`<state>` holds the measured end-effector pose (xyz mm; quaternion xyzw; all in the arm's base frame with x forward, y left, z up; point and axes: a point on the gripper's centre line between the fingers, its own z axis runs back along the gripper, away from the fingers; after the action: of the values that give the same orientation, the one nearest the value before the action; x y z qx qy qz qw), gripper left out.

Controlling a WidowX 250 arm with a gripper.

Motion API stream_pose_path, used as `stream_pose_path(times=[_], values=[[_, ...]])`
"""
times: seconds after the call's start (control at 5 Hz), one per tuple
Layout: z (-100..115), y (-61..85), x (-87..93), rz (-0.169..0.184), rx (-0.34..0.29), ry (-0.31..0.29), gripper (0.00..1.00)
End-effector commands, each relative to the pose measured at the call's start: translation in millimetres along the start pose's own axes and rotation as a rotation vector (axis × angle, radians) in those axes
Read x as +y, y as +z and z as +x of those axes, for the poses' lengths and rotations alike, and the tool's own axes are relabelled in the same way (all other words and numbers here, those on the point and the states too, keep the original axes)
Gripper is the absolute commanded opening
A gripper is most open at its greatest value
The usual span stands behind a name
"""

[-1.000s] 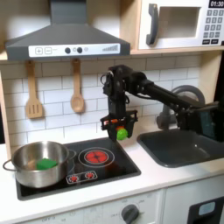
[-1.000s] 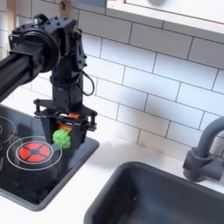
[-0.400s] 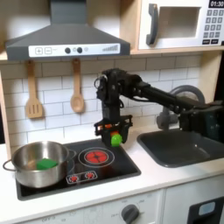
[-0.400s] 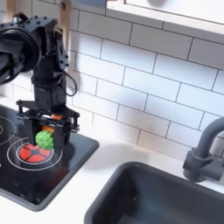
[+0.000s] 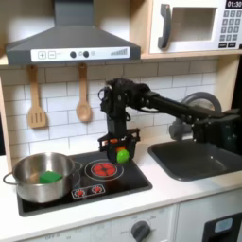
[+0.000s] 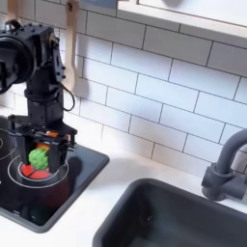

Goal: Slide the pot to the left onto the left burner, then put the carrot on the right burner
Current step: 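Put the carrot on the right burner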

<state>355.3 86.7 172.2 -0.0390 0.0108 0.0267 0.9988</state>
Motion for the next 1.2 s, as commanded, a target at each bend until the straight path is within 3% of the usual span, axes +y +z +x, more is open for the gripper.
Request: stream_pose_path(times=[0.0, 0.4, 1.0], values=[[-4, -1.4, 8.6, 0.005, 0.007, 0.007, 0.0], [-11, 3.3, 14.7, 0.015, -0.004, 0.01, 0.0], [-16, -13.4, 19.7, 0.024, 0.037, 0.004, 0.0]])
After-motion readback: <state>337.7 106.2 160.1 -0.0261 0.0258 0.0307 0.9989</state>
